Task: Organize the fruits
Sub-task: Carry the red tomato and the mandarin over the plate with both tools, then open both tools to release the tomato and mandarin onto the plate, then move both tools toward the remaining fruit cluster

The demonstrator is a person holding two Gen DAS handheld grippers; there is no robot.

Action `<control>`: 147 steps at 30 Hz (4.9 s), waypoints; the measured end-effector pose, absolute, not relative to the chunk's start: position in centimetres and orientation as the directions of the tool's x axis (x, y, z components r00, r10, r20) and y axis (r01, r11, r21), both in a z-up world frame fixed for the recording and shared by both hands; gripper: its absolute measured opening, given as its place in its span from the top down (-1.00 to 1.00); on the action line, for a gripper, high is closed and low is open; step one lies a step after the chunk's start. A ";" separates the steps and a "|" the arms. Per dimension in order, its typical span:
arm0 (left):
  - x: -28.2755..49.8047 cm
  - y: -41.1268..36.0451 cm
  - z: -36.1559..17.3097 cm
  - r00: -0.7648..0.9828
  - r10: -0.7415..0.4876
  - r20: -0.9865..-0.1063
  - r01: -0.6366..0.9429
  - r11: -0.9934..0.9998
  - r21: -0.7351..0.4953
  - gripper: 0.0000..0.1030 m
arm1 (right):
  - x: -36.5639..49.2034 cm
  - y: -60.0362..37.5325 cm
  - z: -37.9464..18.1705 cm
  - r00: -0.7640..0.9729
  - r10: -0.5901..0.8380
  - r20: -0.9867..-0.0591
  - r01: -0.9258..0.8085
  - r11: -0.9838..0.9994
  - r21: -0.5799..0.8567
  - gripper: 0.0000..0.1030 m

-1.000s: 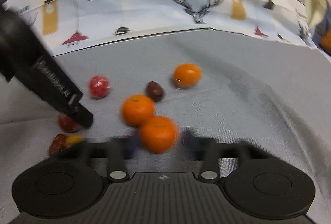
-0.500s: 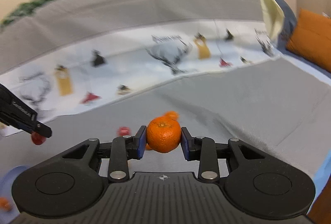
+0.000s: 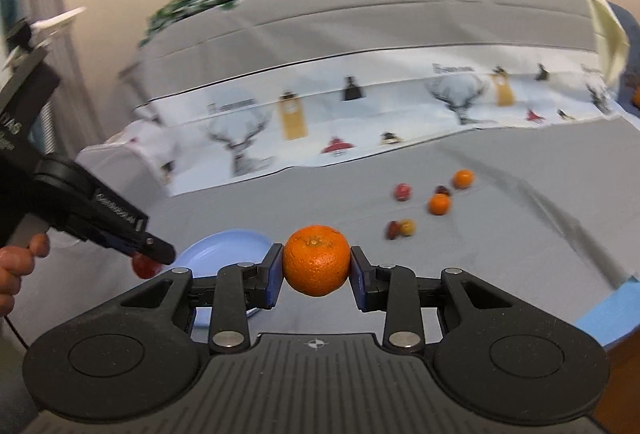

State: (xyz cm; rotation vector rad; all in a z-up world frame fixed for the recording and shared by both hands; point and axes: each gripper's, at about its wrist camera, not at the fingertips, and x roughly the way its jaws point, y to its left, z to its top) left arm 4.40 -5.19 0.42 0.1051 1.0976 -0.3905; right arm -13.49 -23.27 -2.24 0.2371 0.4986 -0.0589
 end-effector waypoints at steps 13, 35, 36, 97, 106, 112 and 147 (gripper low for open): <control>-0.2 -0.2 1.6 0.445 -0.249 -0.860 0.309 0.944 -0.114 0.41 | -15.9 -18.5 -1.6 0.892 0.043 -0.451 0.017 0.992 0.129 0.31; -0.2 4.2 0.9 0.466 -0.240 -0.852 0.228 0.963 -0.147 0.41 | -12.8 -15.1 -2.1 0.862 0.108 -0.496 -0.072 0.993 0.093 0.31; 0.1 4.3 0.9 0.467 -0.242 -0.850 0.226 0.962 -0.150 0.41 | -12.4 -14.9 -2.2 0.861 0.109 -0.497 -0.073 0.993 0.091 0.31; -0.9 4.0 -2.1 0.530 -0.079 -0.844 0.189 0.982 0.027 -0.99 | -11.5 -14.2 -3.4 0.807 0.105 -0.581 -0.009 0.986 0.166 -0.98; -4.1 3.6 -0.6 0.575 -0.097 -0.813 0.211 0.977 0.033 -0.99 | -13.9 -13.8 -2.1 0.839 0.092 -0.537 -0.012 0.988 0.151 -0.98; -4.9 3.4 0.4 0.602 -0.105 -0.792 0.216 0.976 0.035 -0.99 | -14.8 -14.0 -1.5 0.855 0.081 -0.511 -0.011 0.990 0.139 -0.98; -2.4 -3.9 2.2 0.599 -0.114 -0.793 0.276 0.959 0.070 -0.99 | -15.3 -23.8 -2.1 0.866 -0.039 -0.498 0.190 0.948 0.255 -0.98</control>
